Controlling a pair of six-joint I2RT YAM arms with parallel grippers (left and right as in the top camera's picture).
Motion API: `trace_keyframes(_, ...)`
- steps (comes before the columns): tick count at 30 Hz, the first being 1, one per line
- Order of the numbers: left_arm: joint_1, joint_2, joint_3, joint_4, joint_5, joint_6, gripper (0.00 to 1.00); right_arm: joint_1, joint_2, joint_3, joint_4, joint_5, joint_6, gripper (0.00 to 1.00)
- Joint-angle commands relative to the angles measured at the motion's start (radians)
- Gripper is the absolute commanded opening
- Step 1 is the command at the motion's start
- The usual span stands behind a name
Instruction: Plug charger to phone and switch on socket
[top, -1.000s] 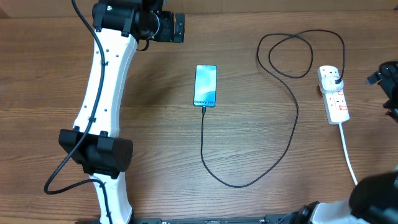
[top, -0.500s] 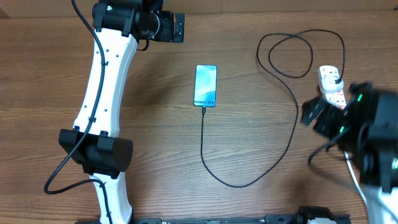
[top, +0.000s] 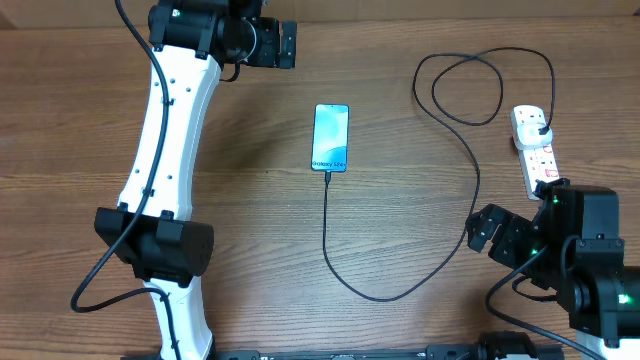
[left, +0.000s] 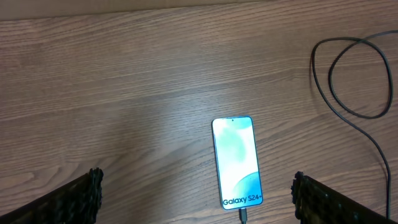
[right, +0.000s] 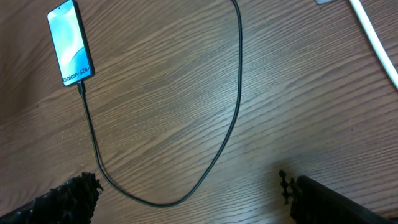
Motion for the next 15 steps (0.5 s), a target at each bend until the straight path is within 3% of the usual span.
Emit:
trace_keyframes(1, 0.006, 0.003, -0.003, 0.000, -0.007, -0.003, 1.00, 0.005, -0.003, -0.005, 0.001, -0.007, 0.001, 1.00)
trace_keyframes(9, 0.006, 0.003, -0.003, 0.000, -0.007, -0.002, 1.00, 0.006, -0.011, -0.011, 0.026, 0.018, -0.030, 1.00)
trace_keyframes(15, 0.006, 0.003, -0.003, 0.000, -0.007, -0.002, 1.00, 0.006, -0.159, -0.155, 0.344, -0.048, -0.227, 1.00)
